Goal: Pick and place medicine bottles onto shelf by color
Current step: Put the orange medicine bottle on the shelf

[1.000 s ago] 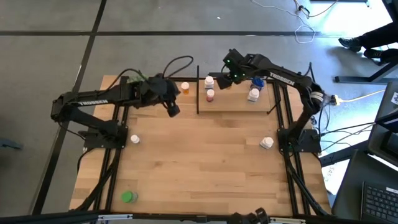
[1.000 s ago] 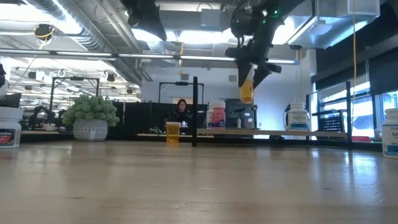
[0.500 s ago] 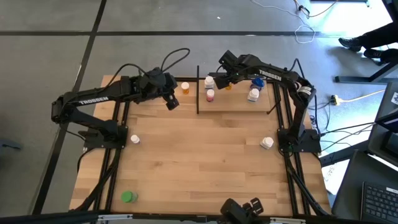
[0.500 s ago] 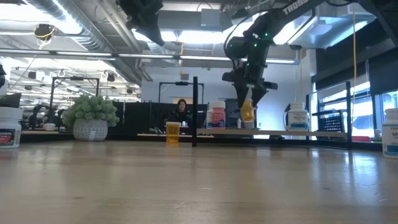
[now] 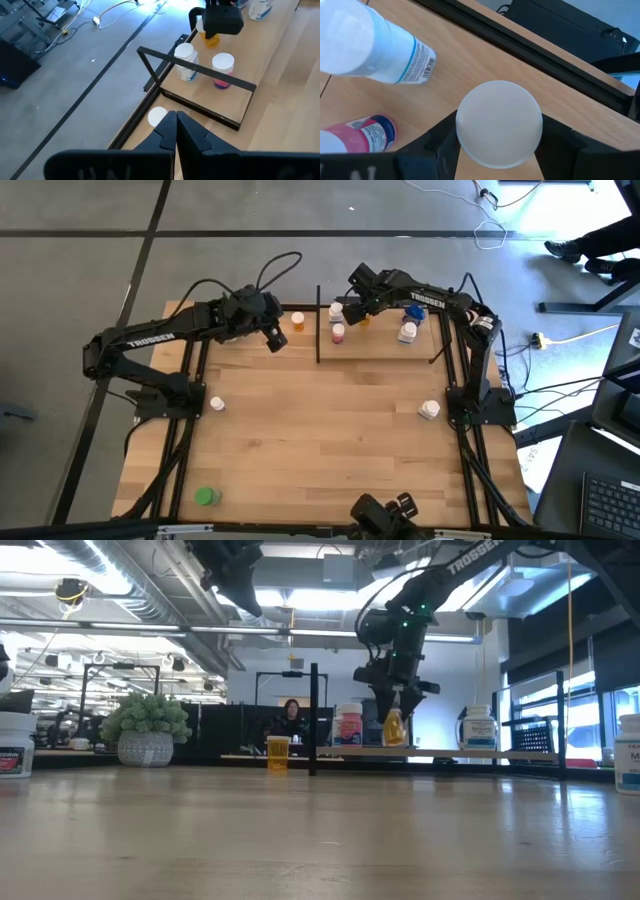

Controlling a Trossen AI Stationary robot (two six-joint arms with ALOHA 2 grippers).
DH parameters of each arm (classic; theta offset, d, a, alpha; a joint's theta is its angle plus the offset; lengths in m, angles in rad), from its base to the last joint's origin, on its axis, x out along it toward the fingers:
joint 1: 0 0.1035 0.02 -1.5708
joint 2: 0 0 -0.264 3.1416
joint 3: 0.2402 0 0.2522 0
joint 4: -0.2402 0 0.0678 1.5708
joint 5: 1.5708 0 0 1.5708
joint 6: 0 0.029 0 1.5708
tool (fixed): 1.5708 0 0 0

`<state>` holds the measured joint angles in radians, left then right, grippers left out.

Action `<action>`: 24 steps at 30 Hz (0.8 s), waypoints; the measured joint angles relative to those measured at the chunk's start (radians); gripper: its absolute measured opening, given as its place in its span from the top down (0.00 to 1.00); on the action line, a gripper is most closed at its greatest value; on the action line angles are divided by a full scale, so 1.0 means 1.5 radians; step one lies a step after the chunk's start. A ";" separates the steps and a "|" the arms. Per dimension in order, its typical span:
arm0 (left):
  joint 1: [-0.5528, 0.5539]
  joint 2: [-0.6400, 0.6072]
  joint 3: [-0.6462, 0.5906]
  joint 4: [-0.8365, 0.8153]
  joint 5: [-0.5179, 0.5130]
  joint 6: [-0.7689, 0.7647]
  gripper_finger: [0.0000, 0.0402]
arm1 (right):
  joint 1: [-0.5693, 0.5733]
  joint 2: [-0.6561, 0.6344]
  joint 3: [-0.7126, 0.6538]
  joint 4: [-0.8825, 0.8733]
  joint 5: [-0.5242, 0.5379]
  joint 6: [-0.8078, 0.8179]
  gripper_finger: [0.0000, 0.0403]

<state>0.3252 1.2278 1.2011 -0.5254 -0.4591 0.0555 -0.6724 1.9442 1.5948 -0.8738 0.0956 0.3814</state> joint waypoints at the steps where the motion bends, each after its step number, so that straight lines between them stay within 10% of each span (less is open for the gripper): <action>1: 0.000 0.000 0.000 0.002 0.000 0.000 1.00 | 0.000 0.000 0.000 0.000 0.000 -0.001 0.49; 24: 0.000 0.000 0.000 0.003 0.000 -0.001 1.00 | 0.000 0.000 0.000 0.000 -0.002 -0.018 0.44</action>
<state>0.3252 1.2278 1.2011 -0.5209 -0.4591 0.0544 -0.6724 1.9439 1.5948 -0.8742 0.0929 0.3550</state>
